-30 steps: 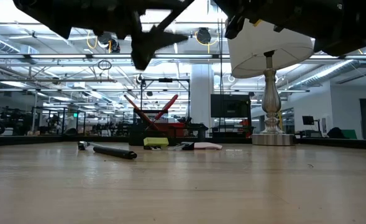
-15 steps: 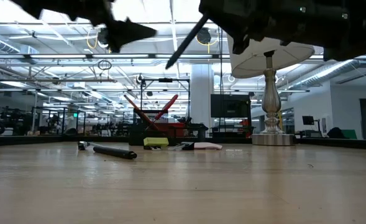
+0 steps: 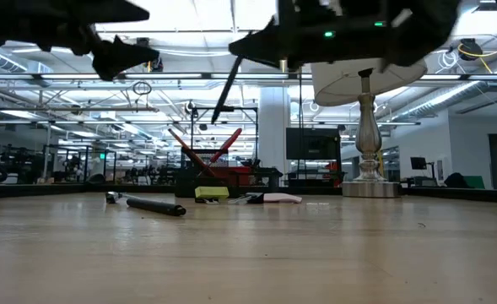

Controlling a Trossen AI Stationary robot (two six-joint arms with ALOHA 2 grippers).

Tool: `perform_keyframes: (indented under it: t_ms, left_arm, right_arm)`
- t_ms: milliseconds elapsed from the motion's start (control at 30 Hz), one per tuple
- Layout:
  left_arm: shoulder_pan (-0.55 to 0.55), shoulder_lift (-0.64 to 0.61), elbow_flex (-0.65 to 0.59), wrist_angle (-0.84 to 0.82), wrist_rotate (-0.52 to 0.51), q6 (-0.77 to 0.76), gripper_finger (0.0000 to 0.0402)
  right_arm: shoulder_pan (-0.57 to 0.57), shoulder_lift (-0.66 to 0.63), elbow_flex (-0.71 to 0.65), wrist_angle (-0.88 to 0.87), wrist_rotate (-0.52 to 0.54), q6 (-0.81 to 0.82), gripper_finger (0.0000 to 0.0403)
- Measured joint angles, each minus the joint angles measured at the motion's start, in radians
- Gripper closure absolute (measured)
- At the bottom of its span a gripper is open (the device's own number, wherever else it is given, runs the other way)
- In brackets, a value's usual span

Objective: Pick and place office supplies into organizer
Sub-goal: Put the black pen into the black desk organizer

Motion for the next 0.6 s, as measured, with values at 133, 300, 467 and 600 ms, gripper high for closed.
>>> perform_keyframes:
  t_ms: [133,300,467,600]
  left_arm:
    - [0.0,-0.005,-0.004,0.001,-0.02,0.017,0.0023]
    - [0.006,-0.005,-0.004,0.007,-0.02,0.022,0.0023]
    - [0.006,-0.005,-0.004,0.026,-0.024,0.043,0.0023]
    - [0.006,-0.005,-0.004,0.033,-0.026,0.058,0.0023]
  right_arm:
    - [-0.121,0.0,0.099,-0.105,-0.126,-0.013,0.0366]
    - [-0.255,0.009,0.204,-0.205,-0.231,-0.004,0.0366]
    - [-0.335,0.07,0.32,-0.303,-0.288,-0.007,0.0366]
    - [-0.359,0.167,0.414,-0.326,-0.313,-0.014,0.0366]
